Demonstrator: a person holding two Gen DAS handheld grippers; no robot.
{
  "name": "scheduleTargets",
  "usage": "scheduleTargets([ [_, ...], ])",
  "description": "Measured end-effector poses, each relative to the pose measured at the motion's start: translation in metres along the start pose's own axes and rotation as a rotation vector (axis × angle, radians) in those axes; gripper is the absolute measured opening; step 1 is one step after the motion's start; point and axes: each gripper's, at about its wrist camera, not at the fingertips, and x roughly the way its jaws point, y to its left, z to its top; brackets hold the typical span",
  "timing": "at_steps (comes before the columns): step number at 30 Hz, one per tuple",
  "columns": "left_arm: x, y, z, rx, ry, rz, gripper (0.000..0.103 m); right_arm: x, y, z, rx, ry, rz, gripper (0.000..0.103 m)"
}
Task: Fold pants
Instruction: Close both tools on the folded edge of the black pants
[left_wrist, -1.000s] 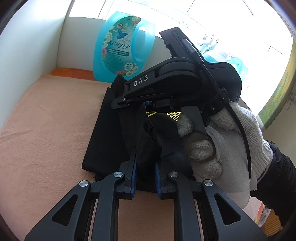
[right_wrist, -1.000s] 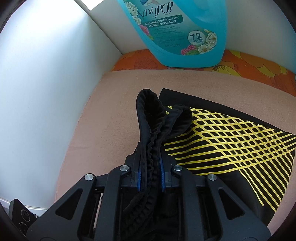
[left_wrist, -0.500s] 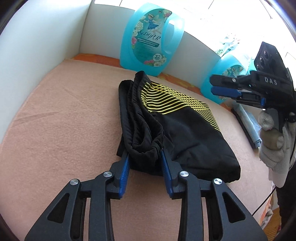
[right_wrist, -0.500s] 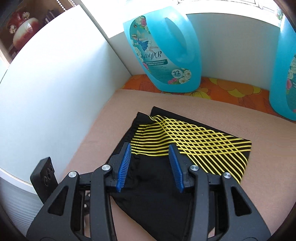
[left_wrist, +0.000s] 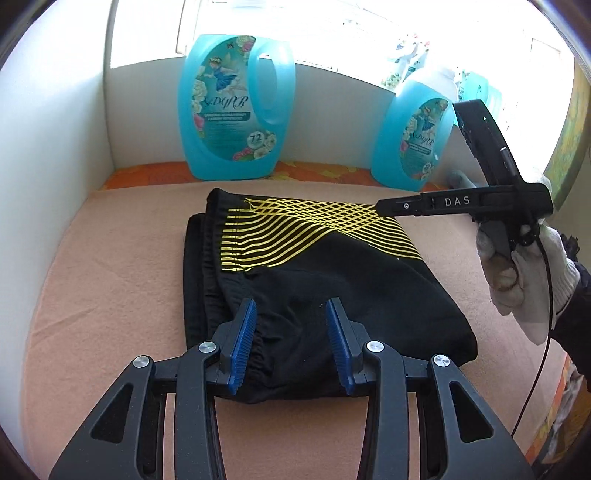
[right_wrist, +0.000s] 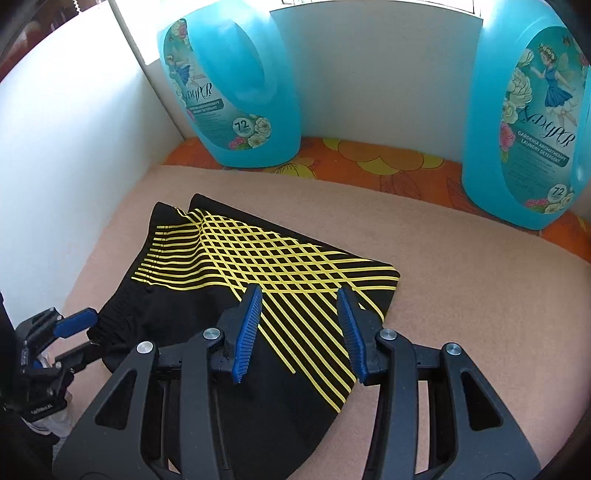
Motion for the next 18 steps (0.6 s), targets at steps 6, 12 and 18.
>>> scheduleTargets([
  [6,0.019,0.034,0.003,-0.075,0.041,0.132,0.038,0.031,-0.007,-0.003,-0.021,0.047,-0.096,0.044],
  [12,0.006,0.065,0.004,-0.145,0.014,0.16,0.042,0.01,-0.016,-0.01,0.005,0.01,-0.086,0.044],
  [18,-0.01,0.063,0.006,-0.141,0.005,0.103,0.044,-0.024,-0.033,-0.038,0.113,0.027,0.022,0.049],
])
